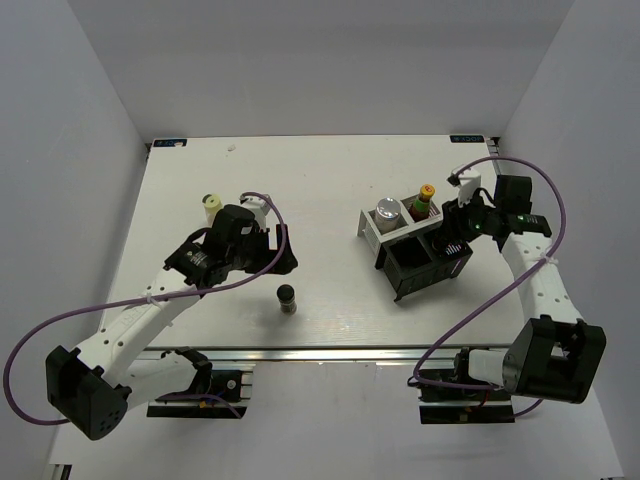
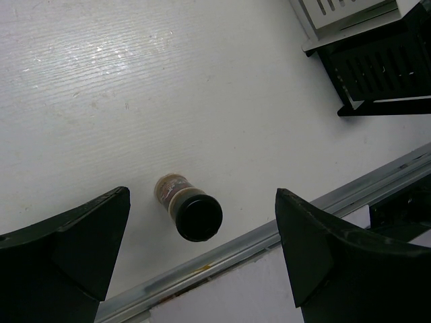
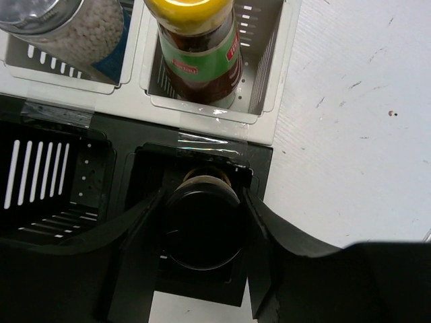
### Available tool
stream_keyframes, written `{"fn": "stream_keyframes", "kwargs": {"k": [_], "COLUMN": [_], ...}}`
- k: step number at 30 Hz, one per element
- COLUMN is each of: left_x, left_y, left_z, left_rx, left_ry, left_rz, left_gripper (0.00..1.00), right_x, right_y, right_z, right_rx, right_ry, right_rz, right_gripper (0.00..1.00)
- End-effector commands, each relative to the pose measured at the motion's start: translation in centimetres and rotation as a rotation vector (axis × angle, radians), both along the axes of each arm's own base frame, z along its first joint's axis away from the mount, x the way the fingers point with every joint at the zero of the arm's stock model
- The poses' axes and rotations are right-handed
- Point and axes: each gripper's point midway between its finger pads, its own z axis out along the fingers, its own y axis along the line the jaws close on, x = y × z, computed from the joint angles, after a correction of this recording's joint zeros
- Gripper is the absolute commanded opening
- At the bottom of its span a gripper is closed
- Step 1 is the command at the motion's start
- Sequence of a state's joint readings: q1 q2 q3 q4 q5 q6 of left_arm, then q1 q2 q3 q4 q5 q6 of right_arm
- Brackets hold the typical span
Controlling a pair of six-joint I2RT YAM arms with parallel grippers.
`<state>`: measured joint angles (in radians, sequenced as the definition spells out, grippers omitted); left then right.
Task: Organize the condiment bottles
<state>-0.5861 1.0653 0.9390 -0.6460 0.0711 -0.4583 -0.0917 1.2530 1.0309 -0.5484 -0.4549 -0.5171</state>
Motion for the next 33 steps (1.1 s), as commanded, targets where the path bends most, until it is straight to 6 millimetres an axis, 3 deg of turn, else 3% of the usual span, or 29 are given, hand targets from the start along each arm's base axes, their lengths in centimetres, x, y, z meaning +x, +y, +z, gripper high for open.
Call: {"fn": "stream_keyframes", "kwargs": {"k": [1, 7, 10, 18, 22, 28, 33], "left_x": [0.0, 0.2, 0.2, 0.1, 0.0, 0.0, 0.0], "left_y": [0.0, -0.2, -0.3, -0.1, 0.0, -0.1, -0.2], "left_z": [0.6, 0.5, 0.5, 0.4, 0.4, 0.3, 0.2], "left_rx": [-0.011, -0.018, -0.015, -0.001, -0.001, -0.006, -0.009], "left_ry": [-0.019, -0.014, -0.007, 0.0, 0.003, 0.006, 0.008], "left_rz": [0.003, 0.004, 0.003, 0.005, 0.008, 0.006, 0.002], "left_gripper": [0.98, 0.98, 0.98, 0.98, 0.98, 0.98, 0.98], "right_x": [1.9, 2.3, 2.5, 2.4, 2.1, 1.6, 1.1], "right_y": [0.0, -0.1, 0.0, -0.1, -0.1, 0.1, 0.3], "right_z": [1.2, -0.1, -0.6, -2.0, -2.2, -1.6, -0.8], "right_rx": [-0.016, -0.032, -0.042, -0.048, -0.05, -0.05, -0.04], "right_ry": [-0.116, -0.121, -0.131, -0.109, -0.105, -0.115, -0.117], "right_rz": [0.03, 0.047, 0.054, 0.054, 0.057, 0.068, 0.075], "right_gripper": [0.0, 0.13, 0.29, 0.4, 0.5, 0.59, 0.61]}}
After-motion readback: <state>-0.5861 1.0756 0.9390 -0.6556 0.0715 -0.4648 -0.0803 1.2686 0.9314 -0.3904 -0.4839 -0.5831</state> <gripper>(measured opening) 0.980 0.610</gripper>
